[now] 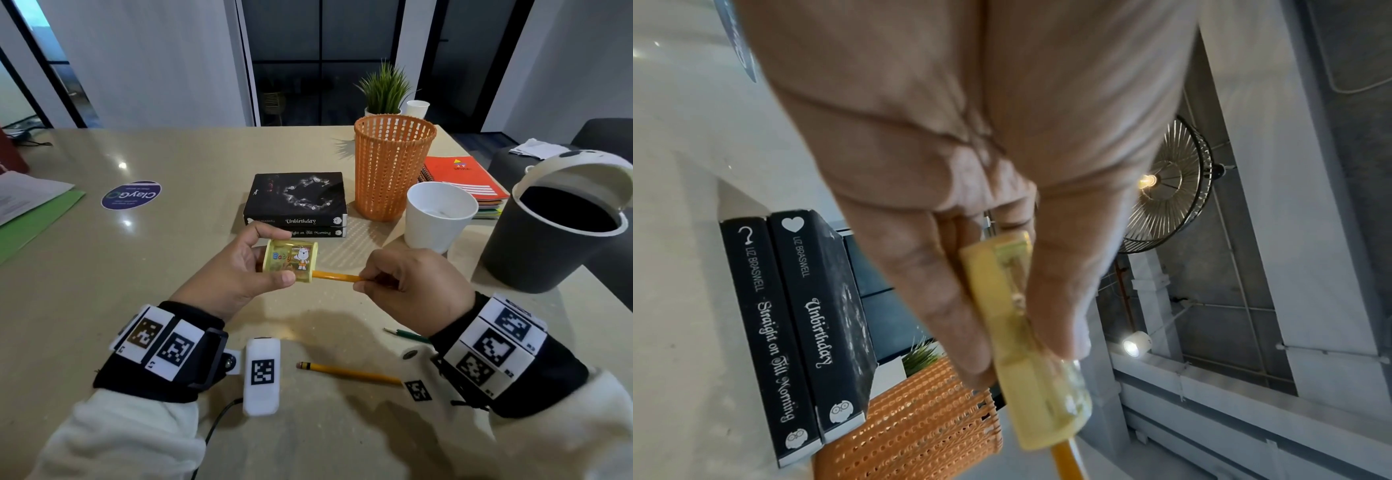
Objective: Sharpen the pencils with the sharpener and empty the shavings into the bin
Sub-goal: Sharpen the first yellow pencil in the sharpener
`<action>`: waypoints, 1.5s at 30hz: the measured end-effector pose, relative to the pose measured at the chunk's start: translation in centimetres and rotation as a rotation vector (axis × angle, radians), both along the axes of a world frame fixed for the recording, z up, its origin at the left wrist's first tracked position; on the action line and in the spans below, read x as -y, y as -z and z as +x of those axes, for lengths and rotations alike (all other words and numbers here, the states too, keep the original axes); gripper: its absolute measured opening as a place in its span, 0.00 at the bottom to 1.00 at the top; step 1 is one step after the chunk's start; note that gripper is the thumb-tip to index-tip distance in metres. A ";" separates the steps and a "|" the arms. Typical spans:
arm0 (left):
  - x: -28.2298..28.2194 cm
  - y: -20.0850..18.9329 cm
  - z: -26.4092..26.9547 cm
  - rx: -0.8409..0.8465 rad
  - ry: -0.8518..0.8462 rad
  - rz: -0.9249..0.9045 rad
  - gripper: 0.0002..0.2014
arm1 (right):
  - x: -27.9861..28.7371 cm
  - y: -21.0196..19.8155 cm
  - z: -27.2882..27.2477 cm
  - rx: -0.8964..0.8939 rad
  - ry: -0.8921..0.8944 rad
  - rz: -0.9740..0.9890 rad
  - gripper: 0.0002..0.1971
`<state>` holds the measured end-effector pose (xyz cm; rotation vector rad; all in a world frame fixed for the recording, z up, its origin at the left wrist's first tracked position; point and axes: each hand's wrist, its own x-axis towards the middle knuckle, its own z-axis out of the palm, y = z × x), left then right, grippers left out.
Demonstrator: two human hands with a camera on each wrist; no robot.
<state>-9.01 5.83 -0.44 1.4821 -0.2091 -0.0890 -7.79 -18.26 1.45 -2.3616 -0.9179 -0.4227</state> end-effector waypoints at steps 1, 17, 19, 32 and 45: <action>0.0 0.0 0.0 0.002 0.000 0.011 0.30 | 0.0 0.0 0.0 -0.030 0.006 0.007 0.07; 0.0 0.2 0.0 0.004 -0.018 0.055 0.25 | -0.6 -0.8 -0.4 -0.203 0.084 -0.141 0.07; 0.0 0.5 0.0 -0.032 -0.052 -0.013 0.26 | -0.8 -1.0 -0.6 -0.103 0.064 -0.241 0.09; 0.1 0.2 0.1 -0.071 -0.016 -0.062 0.31 | -1.1 -0.3 -0.4 0.154 -0.034 -0.148 0.13; 0.2 -0.1 -0.2 0.001 0.033 0.117 0.26 | -0.9 0.8 0.2 -0.316 0.014 -0.021 0.08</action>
